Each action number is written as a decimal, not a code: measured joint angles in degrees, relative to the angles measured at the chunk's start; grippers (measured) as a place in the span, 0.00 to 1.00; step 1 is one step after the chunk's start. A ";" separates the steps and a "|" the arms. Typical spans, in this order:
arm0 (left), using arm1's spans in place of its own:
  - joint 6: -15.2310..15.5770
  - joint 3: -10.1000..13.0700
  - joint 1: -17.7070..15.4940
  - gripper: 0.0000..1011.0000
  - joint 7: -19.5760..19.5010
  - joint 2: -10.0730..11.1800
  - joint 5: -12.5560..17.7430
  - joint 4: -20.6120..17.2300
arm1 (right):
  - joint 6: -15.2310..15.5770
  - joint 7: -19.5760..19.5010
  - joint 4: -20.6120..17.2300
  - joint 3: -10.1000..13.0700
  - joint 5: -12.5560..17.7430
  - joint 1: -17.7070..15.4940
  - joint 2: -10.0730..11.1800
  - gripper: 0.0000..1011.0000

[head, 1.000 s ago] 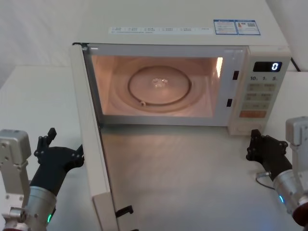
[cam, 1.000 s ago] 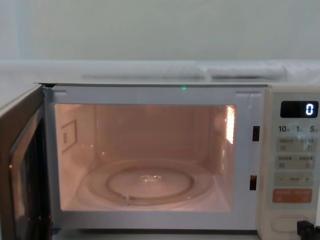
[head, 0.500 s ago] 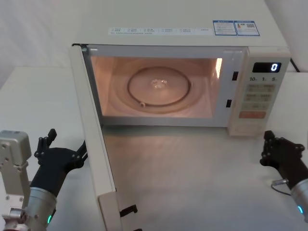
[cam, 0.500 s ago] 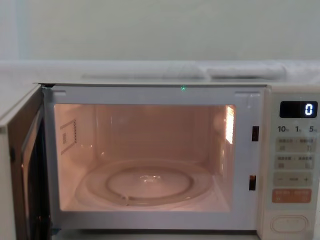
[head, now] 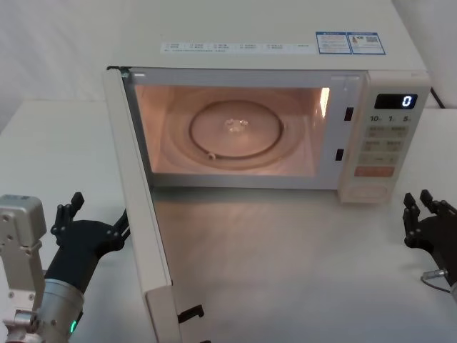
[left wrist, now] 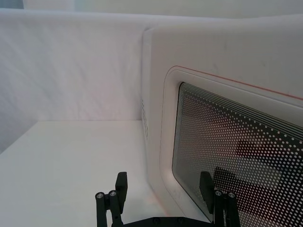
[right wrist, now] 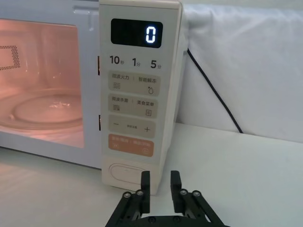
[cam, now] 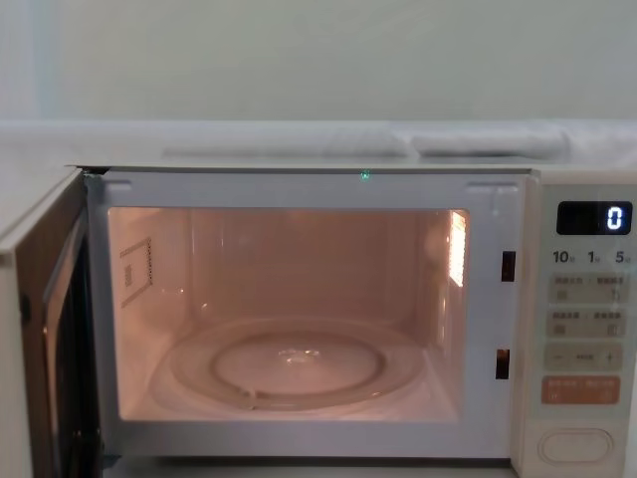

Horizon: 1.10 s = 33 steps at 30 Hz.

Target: Press the button to open the microwave door with one hand; close the microwave door with the other hand.

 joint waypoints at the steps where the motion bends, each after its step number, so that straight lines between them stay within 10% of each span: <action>1: 0.00 0.00 0.00 0.99 0.00 0.00 0.00 0.00 | -0.08 0.02 0.01 0.05 0.03 -0.02 0.04 0.27; 24: 0.00 0.00 0.00 0.99 0.00 0.00 0.00 0.00 | -0.20 0.35 1.61 0.21 0.01 0.48 0.42 0.97; 33: 0.00 0.00 0.00 0.99 0.00 0.00 0.00 0.00 | -0.13 0.34 1.59 0.15 -0.04 0.49 0.39 0.99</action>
